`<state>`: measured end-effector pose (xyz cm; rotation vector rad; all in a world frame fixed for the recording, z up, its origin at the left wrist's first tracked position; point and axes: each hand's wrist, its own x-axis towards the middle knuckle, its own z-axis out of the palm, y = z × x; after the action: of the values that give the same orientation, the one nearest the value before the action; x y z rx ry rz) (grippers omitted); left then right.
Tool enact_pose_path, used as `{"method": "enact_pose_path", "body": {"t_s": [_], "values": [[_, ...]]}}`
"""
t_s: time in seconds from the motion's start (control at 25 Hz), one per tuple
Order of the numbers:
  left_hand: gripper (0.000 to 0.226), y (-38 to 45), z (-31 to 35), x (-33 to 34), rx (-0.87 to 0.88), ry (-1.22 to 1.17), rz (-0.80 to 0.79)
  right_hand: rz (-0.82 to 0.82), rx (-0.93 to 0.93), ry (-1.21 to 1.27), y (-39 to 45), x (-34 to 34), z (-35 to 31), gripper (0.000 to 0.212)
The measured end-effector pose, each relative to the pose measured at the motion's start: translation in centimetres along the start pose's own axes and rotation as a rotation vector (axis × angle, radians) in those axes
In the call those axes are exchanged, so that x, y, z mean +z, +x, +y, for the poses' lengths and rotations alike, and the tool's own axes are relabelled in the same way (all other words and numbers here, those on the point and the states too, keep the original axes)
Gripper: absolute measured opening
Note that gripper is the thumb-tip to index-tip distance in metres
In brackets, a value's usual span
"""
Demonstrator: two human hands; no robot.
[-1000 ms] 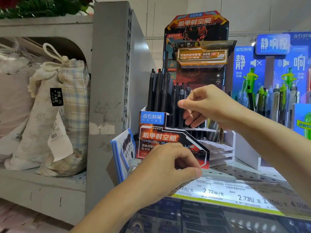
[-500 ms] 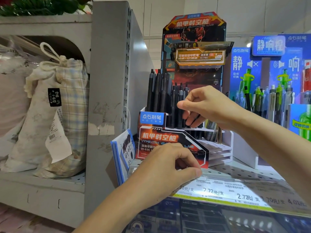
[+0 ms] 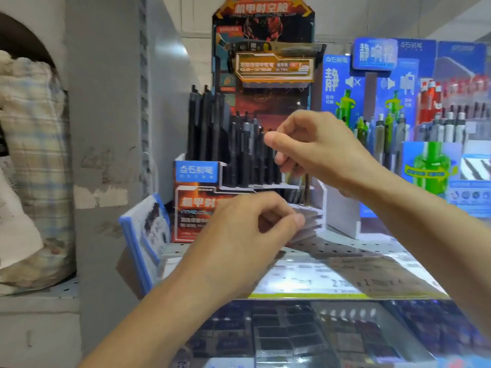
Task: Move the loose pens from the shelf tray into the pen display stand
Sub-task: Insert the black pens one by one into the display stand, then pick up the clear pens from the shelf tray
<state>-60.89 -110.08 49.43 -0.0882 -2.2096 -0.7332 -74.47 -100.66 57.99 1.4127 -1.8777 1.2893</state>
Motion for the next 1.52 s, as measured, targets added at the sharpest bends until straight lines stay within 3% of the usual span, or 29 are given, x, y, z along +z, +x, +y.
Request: {"method": "enact_pose_path", "body": {"t_s": [0.2, 0.48, 0.68, 0.96, 1.2, 1.36, 1.52], "values": [[0.012, 3.2, 4.8, 5.3, 0.102, -0.109, 0.066, 0.176, -0.08, -0.135, -2.8, -7.5, 1.6, 0.022], [0.015, 9.2, 18.0, 19.4, 0.289, -0.23, 0.164, 0.407, -0.106, -0.262, -11.3, -27.6, 7.7, 0.01], [0.015, 13.8, 29.9, 33.6, 0.371, -0.346, 0.121, 0.408, 0.076, -0.505, -19.8, -43.4, 15.9, 0.009], [0.015, 17.4, 43.1, 55.1, 0.425, -0.477, -0.089, 0.394, 0.36, -0.712, -30.8, -61.0, 27.6, 0.006], [0.02, 21.0, 50.1, 70.2, 0.452, -0.474, -0.226, 0.398, 0.574, -0.811, -37.0, -73.3, 36.9, 0.004], [0.02, 24.0, 54.2, 80.8, 0.444, -0.554, -0.289, 0.357, 0.668, -0.9, -38.2, -80.9, 44.3, 0.014], [0.018, 27.5, 57.4, 89.9, 0.391, -0.511, -0.279, 0.27, 0.727, -0.942, -37.9, -87.9, 51.7, 0.017]]}}
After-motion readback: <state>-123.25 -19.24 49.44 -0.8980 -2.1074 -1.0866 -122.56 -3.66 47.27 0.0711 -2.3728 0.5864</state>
